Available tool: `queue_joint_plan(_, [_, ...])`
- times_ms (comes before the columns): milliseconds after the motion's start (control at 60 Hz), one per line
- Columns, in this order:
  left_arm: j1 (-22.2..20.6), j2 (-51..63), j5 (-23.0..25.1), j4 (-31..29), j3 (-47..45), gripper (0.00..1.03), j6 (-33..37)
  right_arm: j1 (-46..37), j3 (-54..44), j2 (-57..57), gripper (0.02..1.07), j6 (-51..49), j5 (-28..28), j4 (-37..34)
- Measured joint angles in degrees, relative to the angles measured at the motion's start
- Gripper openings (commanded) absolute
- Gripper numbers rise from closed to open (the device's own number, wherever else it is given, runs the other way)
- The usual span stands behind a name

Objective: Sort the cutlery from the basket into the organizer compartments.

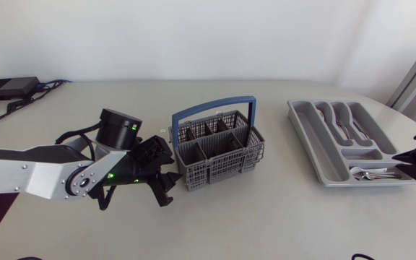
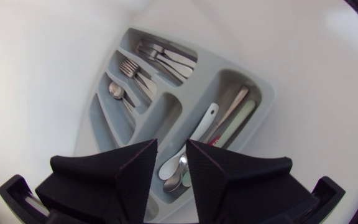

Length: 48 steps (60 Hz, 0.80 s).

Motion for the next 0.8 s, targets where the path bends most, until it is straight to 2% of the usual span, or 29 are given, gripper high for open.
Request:
queue_joint_plan(50, [0.00,-0.28,0.00,0.00,0.00,0.57,0.00,-0.31,-0.17,-2.58,0.54,-0.11,0.13,0.00])
queue_joint_plan(267, [0.04,-1.84,0.00,-0.07,0.00,0.57,0.00,-0.81,-1.09,-9.88,0.55,-1.75,0.31,-2.14])
queue_joint_plan(367, [0.33,-2.56,0.00,-0.13,0.00,0.57,0.00,1.51,-3.41,-16.79,0.54,-2.78,0.59,-2.86])
queue_joint_plan(517, [1.25,-2.93,0.00,-0.22,0.00,0.57,0.00,14.38,-4.83,-26.14,0.54,-3.61,2.36,-2.86])
queue_joint_plan(800, [5.16,-3.08,0.04,-0.61,0.00,0.57,0.00,37.16,-6.47,-25.33,0.52,-2.67,10.01,1.03])
